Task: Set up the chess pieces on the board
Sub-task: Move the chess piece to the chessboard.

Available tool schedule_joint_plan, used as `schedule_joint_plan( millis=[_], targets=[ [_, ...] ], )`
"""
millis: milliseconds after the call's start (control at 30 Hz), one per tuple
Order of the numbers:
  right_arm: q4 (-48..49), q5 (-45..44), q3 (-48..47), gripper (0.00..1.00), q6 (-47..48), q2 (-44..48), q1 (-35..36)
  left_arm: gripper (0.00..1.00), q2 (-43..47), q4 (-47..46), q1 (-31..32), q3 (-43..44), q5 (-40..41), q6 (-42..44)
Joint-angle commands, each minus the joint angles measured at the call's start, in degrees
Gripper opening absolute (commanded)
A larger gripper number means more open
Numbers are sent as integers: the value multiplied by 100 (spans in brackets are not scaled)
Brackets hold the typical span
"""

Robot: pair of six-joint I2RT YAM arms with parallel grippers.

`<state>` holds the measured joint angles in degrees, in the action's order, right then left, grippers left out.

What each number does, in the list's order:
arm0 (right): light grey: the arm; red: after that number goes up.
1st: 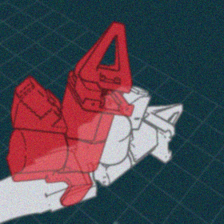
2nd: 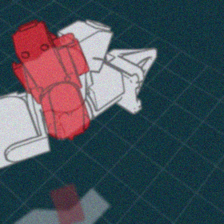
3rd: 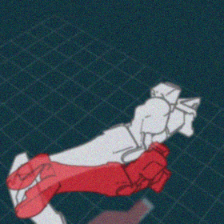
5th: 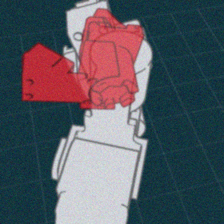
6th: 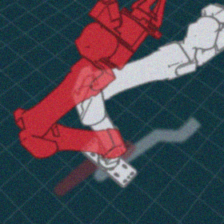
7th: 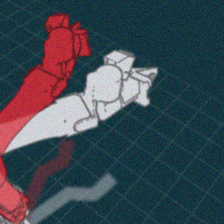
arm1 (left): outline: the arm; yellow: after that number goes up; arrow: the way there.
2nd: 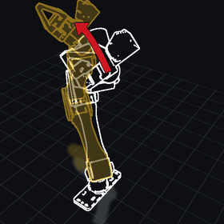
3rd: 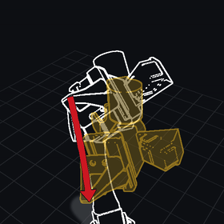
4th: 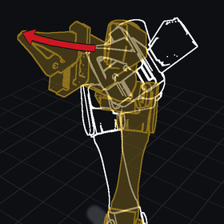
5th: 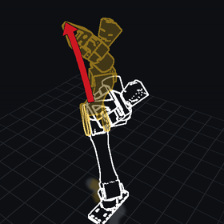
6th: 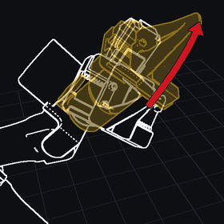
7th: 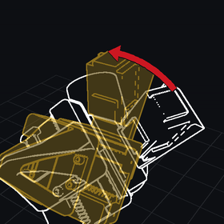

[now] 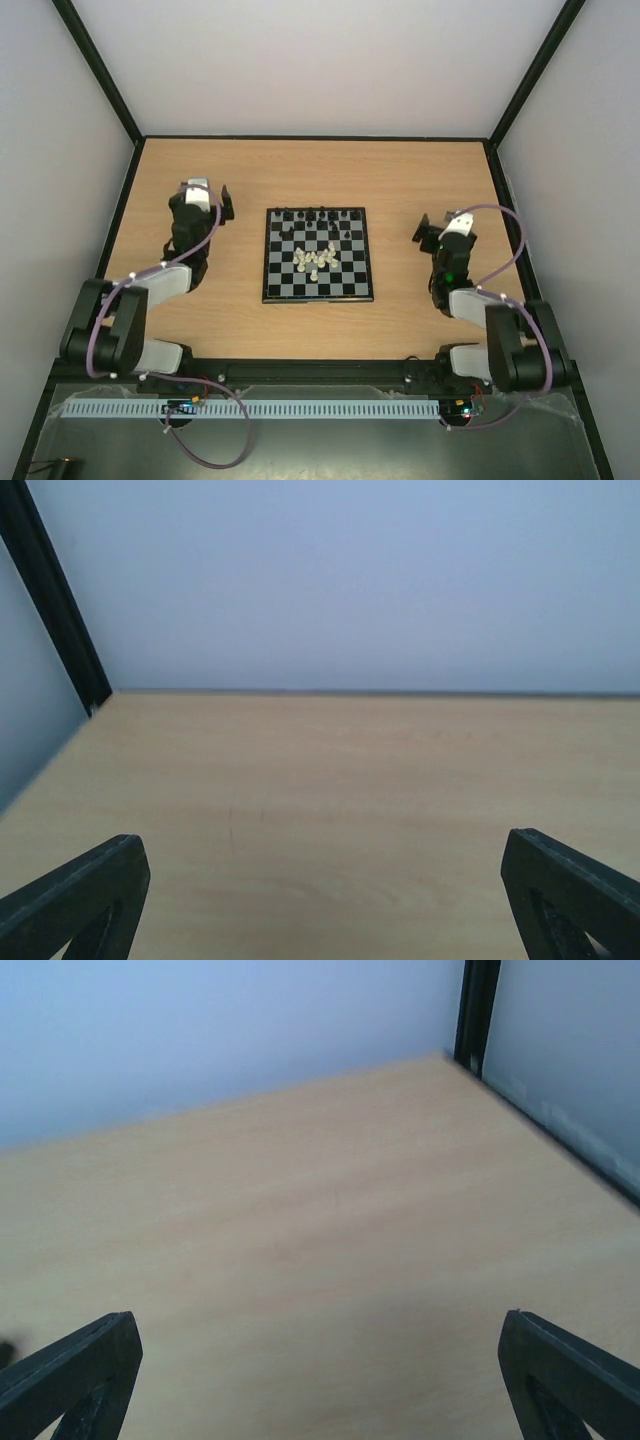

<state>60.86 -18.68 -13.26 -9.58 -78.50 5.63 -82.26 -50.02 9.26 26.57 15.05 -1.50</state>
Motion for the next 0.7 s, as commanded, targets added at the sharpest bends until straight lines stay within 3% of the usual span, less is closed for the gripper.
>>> schedule_joint_plan(
  millis=[0,133,300,467,667],
  targets=[
    [-1878,2,-717,98,-305,1441,-9,99,910,1094,49,363,-156,-279],
    [-3329,195,-1336,99,-818,2738,-13,99,1865,2304,142,719,-753,-530],
    [-5264,989,-2363,99,-1441,3444,-9,100,3268,3541,216,1002,-1112,-1284],
    [-7779,144,-3275,99,-3096,3563,-9,100,4233,5104,215,1628,-1132,-2175],
    [-7374,2649,-2668,99,-3049,3909,-9,99,4408,6625,212,2318,-1886,-2417]
  ],
)
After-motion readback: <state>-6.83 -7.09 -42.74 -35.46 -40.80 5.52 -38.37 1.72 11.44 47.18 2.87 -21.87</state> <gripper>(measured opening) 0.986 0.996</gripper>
